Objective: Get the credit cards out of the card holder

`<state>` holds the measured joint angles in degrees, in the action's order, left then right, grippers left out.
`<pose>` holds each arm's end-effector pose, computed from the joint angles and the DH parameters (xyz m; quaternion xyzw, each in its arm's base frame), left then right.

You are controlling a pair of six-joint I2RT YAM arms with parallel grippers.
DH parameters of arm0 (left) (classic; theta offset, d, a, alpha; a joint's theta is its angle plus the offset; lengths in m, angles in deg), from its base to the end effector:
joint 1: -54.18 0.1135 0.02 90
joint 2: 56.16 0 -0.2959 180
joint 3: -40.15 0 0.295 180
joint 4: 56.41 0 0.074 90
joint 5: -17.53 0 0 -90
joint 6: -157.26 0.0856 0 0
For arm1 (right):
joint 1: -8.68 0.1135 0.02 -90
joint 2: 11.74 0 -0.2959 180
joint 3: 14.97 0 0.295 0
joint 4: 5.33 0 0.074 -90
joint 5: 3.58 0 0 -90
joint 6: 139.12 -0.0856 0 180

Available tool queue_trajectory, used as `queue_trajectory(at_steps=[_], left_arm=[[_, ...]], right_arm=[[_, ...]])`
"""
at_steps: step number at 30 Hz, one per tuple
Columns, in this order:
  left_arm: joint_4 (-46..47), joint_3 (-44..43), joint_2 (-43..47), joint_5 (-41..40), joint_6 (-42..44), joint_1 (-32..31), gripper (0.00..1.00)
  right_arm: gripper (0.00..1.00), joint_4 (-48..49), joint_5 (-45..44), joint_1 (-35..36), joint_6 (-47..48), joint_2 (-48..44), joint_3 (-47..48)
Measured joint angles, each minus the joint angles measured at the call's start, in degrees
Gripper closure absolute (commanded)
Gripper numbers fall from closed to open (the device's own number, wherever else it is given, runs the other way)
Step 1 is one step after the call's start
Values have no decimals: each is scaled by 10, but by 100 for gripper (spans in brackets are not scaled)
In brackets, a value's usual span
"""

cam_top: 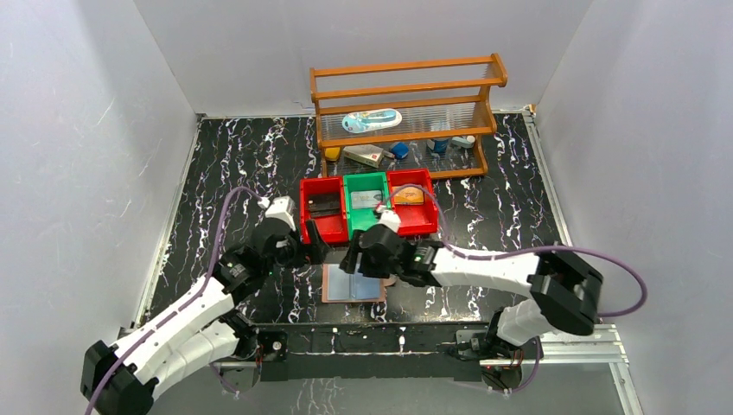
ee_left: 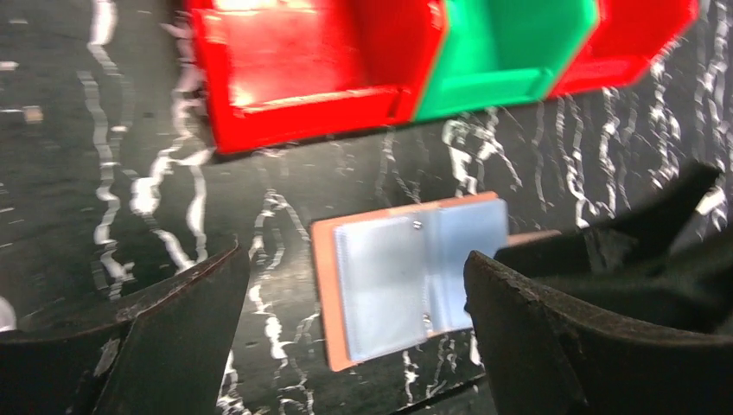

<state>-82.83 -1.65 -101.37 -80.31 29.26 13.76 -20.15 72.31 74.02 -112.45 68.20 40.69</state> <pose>0.1932 -0.1492 0.2270 -0.0160 0.8638 -0.2703 0.4249 0.1688 0.3176 0.1845 0.0371 0.8969 0.3364 0.2847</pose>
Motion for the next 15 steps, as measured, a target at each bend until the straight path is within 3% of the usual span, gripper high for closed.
queue_trajectory(at_steps=[7,15], left_arm=[[-99,-80,-15,-7,38,103,2],[-156,-86,-31,-26,70,161,2]], right_arm=[[17,-101,-55,52,21,133,168],[17,-185,-83,61,26,212,225]])
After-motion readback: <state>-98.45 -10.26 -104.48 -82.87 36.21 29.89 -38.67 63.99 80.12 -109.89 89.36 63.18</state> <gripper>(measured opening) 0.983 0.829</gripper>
